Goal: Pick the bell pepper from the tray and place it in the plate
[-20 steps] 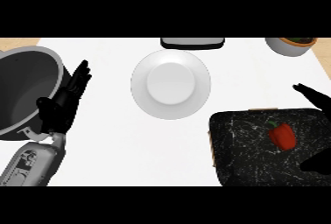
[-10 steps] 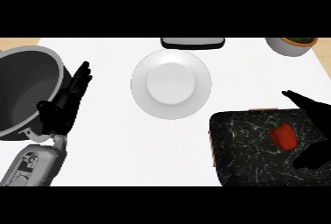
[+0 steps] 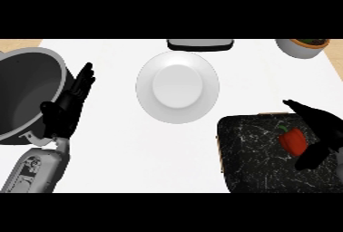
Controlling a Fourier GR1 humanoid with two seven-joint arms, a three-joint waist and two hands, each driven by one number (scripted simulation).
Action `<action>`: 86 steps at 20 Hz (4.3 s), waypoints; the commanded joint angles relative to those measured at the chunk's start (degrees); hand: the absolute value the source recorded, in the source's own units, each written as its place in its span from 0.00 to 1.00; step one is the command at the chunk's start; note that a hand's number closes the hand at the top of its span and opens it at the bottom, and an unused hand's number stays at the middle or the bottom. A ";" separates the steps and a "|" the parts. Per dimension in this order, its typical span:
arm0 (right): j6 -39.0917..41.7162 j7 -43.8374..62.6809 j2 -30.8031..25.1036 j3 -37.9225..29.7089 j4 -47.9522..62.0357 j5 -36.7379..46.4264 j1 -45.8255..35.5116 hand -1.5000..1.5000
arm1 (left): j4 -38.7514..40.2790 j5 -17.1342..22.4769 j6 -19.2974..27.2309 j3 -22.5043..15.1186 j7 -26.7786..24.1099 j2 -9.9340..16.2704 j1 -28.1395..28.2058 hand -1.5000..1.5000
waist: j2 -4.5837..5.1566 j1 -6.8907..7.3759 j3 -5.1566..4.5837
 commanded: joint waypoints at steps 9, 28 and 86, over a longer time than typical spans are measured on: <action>-1.01 -10.82 0.86 -3.51 10.22 7.23 1.00 0.00 | -0.80 -3.08 -0.79 1.53 5.33 -2.09 0.39 0.50 | 0.30 -0.24 -0.38; -1.63 -40.41 1.32 2.81 20.65 14.90 -23.22 1.00 | -0.49 -4.51 -5.30 -2.04 0.48 -6.40 -4.09 0.50 | 4.53 12.22 0.19; -1.40 -82.90 35.98 -1.47 78.86 0.07 -56.62 0.00 | 0.13 -4.27 -4.77 4.22 2.35 -4.15 -2.08 0.50 | 1.95 3.45 -0.32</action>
